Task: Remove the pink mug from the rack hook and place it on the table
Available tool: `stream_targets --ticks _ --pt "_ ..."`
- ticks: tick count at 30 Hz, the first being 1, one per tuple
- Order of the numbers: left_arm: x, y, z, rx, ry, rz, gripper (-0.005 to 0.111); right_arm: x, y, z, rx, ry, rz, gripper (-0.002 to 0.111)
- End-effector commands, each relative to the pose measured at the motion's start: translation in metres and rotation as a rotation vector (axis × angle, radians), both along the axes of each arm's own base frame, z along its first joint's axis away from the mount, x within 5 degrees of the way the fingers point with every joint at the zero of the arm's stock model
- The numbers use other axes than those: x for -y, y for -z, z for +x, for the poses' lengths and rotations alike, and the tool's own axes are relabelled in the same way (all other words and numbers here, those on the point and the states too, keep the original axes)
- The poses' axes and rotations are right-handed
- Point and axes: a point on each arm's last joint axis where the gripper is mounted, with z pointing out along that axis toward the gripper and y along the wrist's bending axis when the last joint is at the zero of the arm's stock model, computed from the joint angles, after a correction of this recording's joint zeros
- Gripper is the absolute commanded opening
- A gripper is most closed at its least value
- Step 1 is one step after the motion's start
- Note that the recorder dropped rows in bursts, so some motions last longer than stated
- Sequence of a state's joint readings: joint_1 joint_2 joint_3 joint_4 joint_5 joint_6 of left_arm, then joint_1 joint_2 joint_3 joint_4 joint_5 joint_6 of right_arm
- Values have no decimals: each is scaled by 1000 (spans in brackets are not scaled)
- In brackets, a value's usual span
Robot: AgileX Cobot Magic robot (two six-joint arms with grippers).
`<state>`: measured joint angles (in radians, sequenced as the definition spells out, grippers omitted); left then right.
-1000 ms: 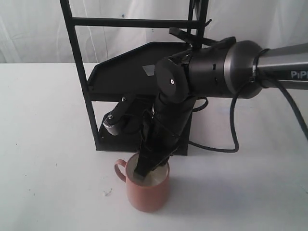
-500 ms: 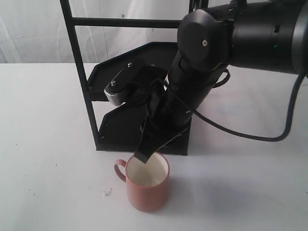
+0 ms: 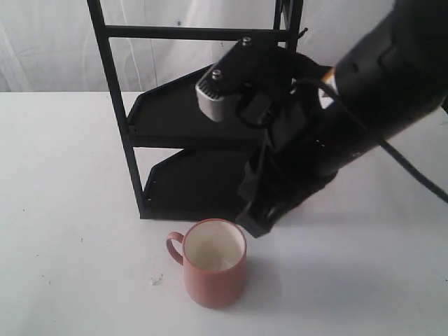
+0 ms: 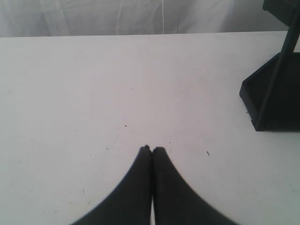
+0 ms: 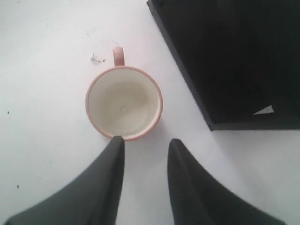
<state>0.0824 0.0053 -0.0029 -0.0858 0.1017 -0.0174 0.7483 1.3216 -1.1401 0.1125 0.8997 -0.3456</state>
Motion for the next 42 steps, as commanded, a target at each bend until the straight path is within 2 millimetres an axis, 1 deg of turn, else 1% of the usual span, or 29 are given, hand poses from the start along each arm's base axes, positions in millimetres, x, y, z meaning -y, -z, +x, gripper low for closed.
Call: stream_targets --ticks 1,7,12,17,21,26,42 --pt "0 0 0 7 2 -11 0 21 -1 -22 41 45 72 29" --pt "0 0 0 7 2 -11 0 47 -12 -49 122 114 222 15" --pt "0 0 0 7 2 -11 0 67 -9 -69 144 168 313 0" --pt "0 0 0 7 2 -11 0 79 1 -81 134 268 448 0" --pt "0 0 0 7 2 -11 0 85 4 -88 115 330 541 0" --pt "0 0 0 7 2 -11 0 89 1 -92 121 334 562 0" --pt "0 0 0 7 2 -11 0 89 -1 -92 141 327 569 0"
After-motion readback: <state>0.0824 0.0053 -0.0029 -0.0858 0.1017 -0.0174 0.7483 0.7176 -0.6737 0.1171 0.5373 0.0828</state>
